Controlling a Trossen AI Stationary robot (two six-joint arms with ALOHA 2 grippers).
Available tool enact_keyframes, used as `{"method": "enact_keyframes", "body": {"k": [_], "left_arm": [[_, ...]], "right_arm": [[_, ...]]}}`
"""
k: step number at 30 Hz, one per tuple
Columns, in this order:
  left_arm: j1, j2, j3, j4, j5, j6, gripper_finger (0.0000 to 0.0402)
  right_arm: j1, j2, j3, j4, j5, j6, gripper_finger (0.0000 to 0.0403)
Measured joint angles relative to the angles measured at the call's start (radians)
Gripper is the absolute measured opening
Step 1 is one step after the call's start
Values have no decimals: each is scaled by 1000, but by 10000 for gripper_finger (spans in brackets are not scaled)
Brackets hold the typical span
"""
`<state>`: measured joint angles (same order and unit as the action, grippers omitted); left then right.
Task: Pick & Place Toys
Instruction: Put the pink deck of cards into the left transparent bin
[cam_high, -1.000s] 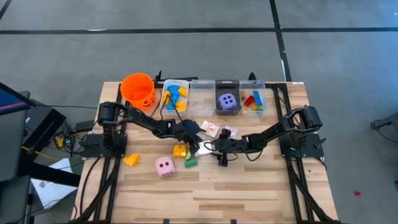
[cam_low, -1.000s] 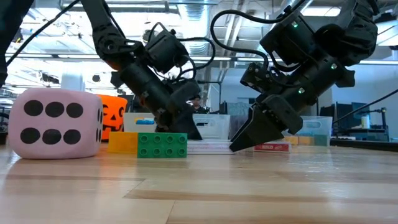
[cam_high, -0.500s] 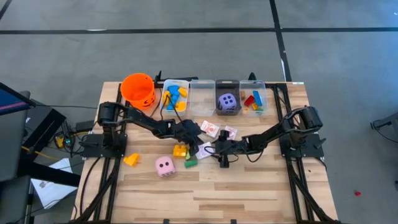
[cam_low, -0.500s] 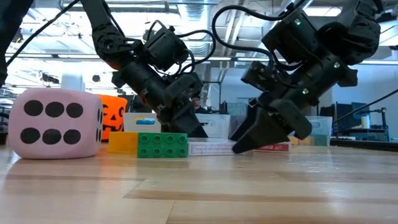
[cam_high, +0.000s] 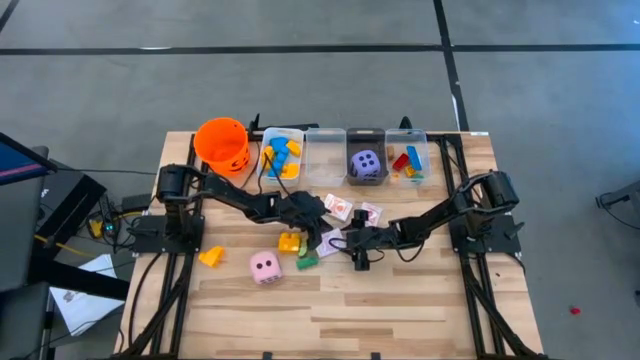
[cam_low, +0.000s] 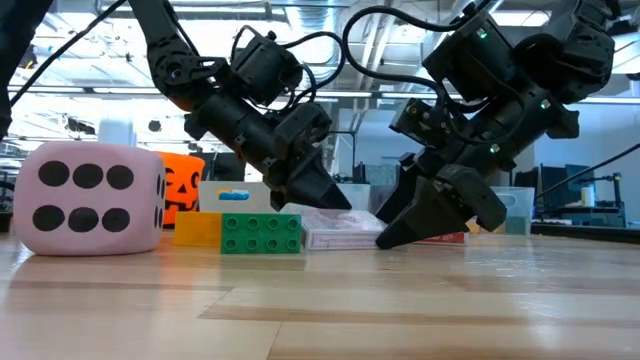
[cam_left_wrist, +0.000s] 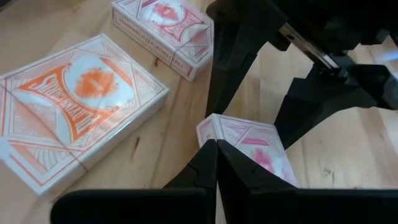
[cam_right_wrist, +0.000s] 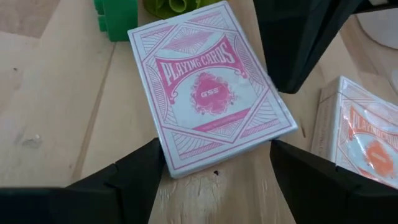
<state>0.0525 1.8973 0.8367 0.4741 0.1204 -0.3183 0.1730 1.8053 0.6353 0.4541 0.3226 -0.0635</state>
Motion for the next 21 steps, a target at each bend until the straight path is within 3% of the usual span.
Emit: {"method": "enact_keyframes", "body": {"k": [14,21], "left_arm": [[-58,-1,92,-12,38,1,1],[-82,0,103,-31,19,30,1]], "right_arm": [[-7,-2,33,19,41,3,287],[-15,-1,32,32,-12,3,286]]}}
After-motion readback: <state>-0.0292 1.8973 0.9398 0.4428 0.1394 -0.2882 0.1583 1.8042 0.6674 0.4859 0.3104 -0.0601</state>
